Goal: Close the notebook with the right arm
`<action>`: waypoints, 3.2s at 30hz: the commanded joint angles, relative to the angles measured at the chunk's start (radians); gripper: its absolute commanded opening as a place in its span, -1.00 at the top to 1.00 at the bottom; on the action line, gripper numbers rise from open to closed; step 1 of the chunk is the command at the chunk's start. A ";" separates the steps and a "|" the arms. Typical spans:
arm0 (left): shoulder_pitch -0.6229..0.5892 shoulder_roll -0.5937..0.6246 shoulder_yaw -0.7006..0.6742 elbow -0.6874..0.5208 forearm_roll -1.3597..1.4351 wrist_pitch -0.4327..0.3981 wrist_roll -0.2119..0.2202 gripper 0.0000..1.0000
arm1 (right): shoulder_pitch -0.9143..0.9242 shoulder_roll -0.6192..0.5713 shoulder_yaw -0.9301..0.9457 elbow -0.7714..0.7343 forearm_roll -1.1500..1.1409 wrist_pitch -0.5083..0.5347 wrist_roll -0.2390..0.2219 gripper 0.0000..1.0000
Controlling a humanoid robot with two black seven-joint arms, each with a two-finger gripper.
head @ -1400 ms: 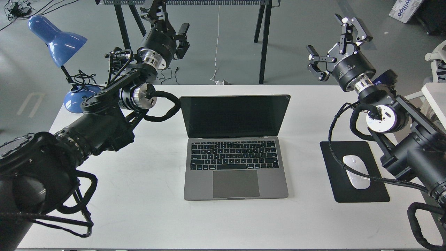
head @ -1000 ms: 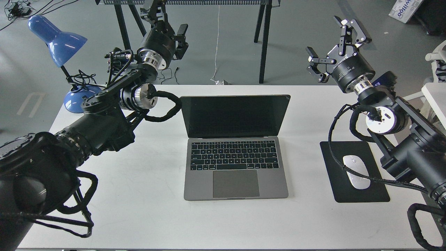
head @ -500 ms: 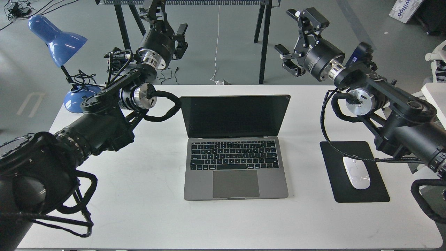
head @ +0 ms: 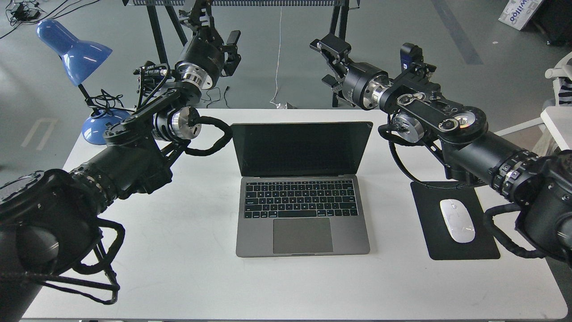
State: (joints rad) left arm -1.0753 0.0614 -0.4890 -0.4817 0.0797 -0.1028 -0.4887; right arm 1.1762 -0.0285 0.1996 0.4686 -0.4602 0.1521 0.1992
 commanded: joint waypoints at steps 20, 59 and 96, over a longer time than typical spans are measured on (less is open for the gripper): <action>0.000 0.000 0.000 0.000 0.000 0.000 0.000 -1.00 | -0.018 0.010 -0.095 0.142 0.006 0.046 0.000 -1.00; 0.000 0.000 0.000 0.000 0.000 0.000 0.000 -1.00 | -0.366 -0.346 -0.176 0.611 0.003 0.047 0.000 -1.00; 0.000 0.000 0.001 0.000 0.000 0.000 0.000 -1.00 | -0.228 -0.341 0.279 0.429 -0.003 0.043 0.003 -1.00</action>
State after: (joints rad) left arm -1.0753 0.0614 -0.4880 -0.4817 0.0798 -0.1028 -0.4887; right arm 0.9235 -0.3684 0.3457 0.9708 -0.4675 0.1883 0.2017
